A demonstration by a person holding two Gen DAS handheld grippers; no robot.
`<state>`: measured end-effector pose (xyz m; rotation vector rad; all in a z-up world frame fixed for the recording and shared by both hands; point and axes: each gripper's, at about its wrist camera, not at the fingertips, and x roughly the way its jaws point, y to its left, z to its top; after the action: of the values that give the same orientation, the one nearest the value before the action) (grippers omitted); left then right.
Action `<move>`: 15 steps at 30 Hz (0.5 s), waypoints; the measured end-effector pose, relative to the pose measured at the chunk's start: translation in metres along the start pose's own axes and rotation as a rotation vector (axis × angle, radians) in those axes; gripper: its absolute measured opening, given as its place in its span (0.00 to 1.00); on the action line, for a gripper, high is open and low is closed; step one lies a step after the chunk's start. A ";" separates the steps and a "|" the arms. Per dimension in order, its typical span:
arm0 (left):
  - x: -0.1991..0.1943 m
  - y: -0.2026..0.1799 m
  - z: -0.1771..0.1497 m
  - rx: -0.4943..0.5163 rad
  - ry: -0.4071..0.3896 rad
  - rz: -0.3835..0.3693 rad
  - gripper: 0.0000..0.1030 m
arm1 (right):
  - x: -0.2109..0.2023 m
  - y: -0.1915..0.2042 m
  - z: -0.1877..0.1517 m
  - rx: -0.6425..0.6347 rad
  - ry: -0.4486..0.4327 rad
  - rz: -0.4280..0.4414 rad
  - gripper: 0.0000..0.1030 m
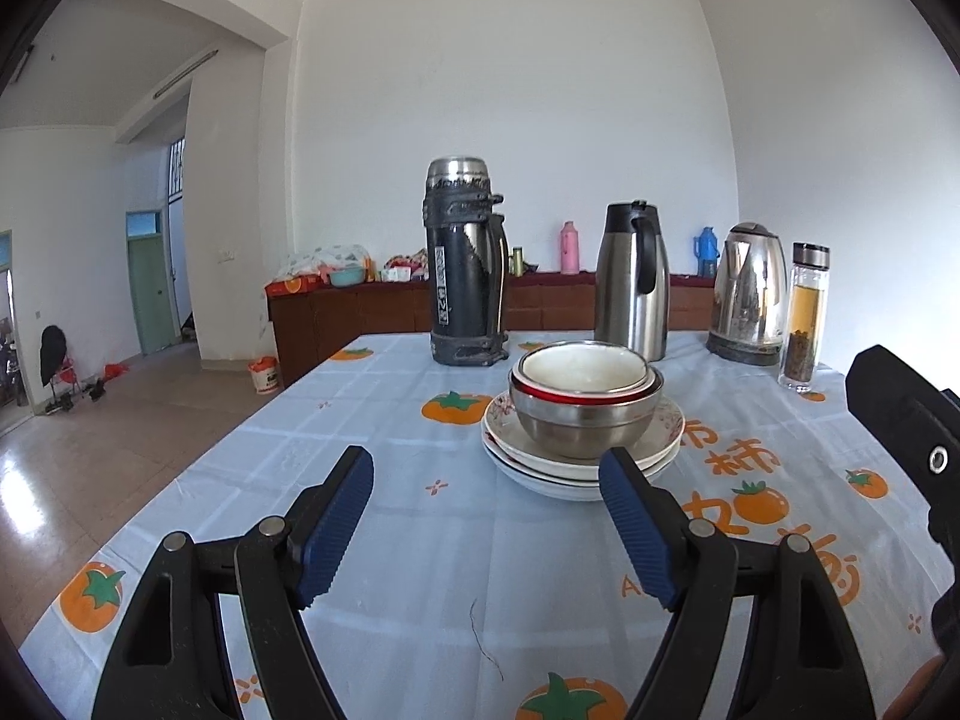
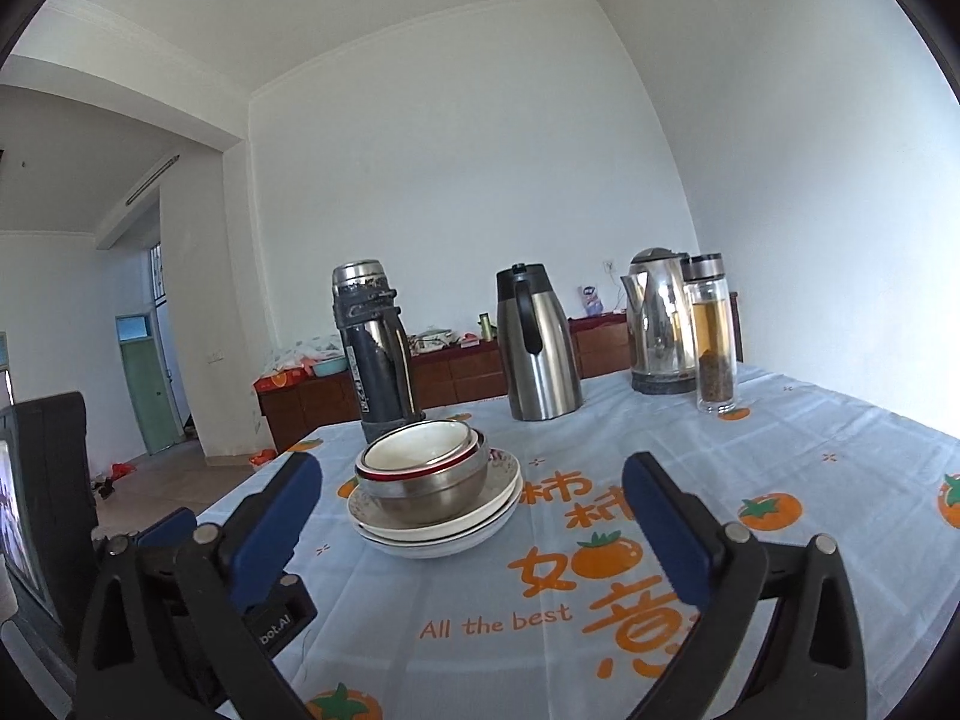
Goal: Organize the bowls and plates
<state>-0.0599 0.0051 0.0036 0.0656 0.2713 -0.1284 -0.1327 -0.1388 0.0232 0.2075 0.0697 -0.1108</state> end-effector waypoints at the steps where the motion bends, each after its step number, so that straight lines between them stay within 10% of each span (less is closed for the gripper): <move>1: -0.003 0.000 0.000 0.001 -0.012 0.000 0.77 | -0.003 0.001 0.000 -0.001 -0.009 -0.002 0.99; 15: -0.023 0.020 0.009 -0.108 0.033 0.003 0.77 | -0.022 -0.003 0.010 0.018 -0.055 -0.020 1.00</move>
<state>-0.0762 0.0271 0.0196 -0.0391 0.3111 -0.1097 -0.1544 -0.1414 0.0347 0.2212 0.0162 -0.1370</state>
